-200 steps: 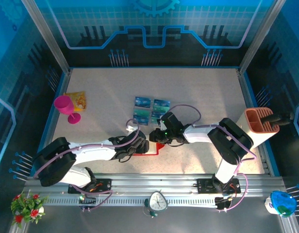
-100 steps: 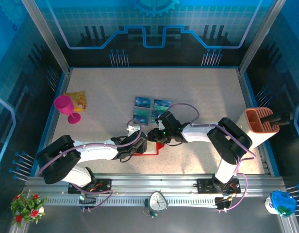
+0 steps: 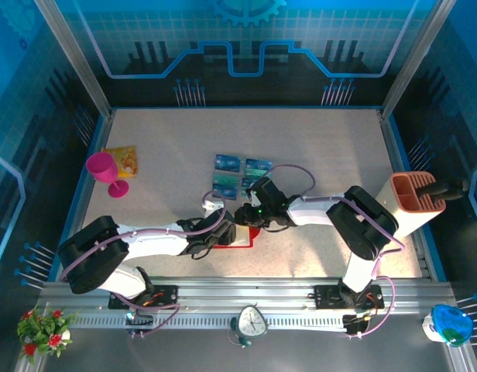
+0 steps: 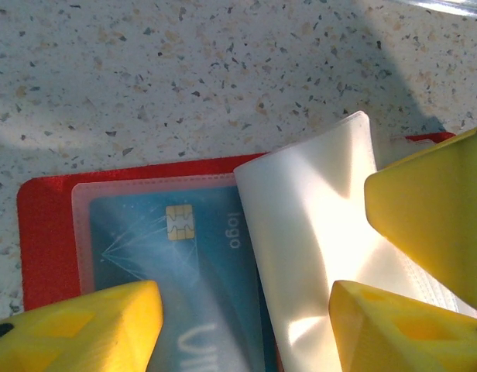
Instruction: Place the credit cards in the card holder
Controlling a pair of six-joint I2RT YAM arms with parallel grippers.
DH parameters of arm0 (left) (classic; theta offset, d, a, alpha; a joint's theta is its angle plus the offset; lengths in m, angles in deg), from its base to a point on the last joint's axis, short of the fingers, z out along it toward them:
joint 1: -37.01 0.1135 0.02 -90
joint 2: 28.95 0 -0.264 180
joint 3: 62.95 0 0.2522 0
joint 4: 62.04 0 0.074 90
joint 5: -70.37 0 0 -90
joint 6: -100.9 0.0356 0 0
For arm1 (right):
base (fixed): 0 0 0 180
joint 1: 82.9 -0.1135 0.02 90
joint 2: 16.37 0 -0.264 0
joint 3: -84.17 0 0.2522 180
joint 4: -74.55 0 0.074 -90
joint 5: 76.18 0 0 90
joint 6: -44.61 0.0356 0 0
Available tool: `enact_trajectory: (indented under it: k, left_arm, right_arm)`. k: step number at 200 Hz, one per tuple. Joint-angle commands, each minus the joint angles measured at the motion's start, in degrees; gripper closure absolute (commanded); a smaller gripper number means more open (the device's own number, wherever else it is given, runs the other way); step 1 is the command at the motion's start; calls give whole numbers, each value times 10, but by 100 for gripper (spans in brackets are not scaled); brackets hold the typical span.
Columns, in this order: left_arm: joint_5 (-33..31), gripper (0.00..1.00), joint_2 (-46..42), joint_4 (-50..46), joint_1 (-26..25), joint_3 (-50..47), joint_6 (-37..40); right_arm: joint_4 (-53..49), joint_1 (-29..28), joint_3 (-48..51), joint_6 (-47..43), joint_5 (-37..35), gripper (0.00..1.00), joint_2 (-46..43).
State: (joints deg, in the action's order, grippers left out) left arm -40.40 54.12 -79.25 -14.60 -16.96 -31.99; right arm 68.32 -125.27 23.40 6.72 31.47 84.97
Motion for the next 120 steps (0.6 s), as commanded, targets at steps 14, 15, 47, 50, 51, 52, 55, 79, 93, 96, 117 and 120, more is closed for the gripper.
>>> enact_trajectory:
  k: [14,15,47,50,51,52,55,79,93,96,117,120]
  left_arm:
    - [43,44,24,22,-1,-27,9]
    - [43,44,25,22,-1,-28,9]
    - [41,41,11,30,-1,-33,10]
    - [41,39,8,31,-1,-34,9]
    - [41,39,7,31,-1,-35,9]
    - [41,38,6,31,-1,-35,9]
    - [40,36,2,31,-1,-36,9]
    - [26,24,-46,26,-1,-45,9]
    - [11,17,-84,19,0,-52,5]
    - [8,16,-92,18,0,-53,3]
    - [-6,11,-145,3,8,-63,-4]
    - [-7,11,-152,0,10,-64,-6]
  right_arm:
    - [2,-17,-9,13,27,76,16]
    - [3,-16,-9,13,27,77,17]
    - [2,-17,-8,16,26,78,14]
    - [2,-17,-8,16,26,78,12]
    - [3,-17,-8,16,26,78,12]
    - [3,-17,-8,16,26,78,12]
    - [3,-17,-8,17,26,78,12]
    - [0,-18,-9,18,27,78,9]
    - [-2,-20,-11,18,27,78,8]
    - [-2,-21,-12,18,27,78,8]
    - [-4,-25,-18,20,29,78,9]
    - [-5,-26,-19,20,29,78,9]
